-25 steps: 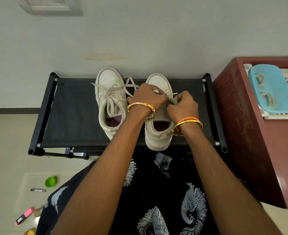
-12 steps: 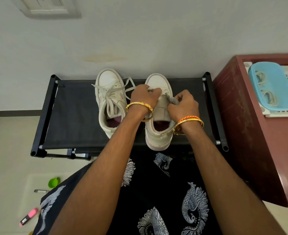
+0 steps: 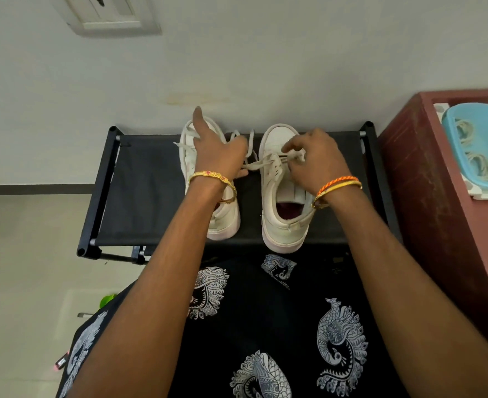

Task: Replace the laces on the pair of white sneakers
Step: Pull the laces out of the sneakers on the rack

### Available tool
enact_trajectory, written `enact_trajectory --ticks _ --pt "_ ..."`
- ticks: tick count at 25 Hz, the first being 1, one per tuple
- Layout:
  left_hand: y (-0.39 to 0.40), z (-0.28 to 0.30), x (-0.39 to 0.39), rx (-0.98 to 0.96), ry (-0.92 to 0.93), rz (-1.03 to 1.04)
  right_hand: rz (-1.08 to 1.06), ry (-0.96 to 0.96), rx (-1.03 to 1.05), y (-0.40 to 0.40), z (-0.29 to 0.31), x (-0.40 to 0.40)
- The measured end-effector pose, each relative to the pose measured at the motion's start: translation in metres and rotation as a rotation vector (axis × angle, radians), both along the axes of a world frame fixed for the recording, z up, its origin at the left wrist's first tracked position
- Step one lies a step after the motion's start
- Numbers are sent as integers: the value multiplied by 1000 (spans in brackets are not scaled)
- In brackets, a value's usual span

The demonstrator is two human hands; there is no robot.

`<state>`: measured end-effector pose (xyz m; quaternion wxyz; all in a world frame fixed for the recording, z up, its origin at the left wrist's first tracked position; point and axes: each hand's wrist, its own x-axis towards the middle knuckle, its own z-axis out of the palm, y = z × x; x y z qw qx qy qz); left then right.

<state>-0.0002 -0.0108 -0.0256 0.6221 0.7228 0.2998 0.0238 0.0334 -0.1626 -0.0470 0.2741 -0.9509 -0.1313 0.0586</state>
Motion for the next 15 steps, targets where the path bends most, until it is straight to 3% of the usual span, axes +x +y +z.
enact_trajectory --ticks 4,7,9,11,15 --pt "1 2 -16 100 -61 -99 63 25 -74 -2 -6 0" --pt "-16 5 -26 241 118 -434 27 18 -66 1 -5 2" --pt "-26 -4 -29 489 253 -643 1 18 -57 3 -5 3" --pt "-35 -14 -28 678 307 -671 -19 13 -45 5 -7 2" --pt "-44 -21 -24 647 282 -608 -21 6 -55 9 -8 1"
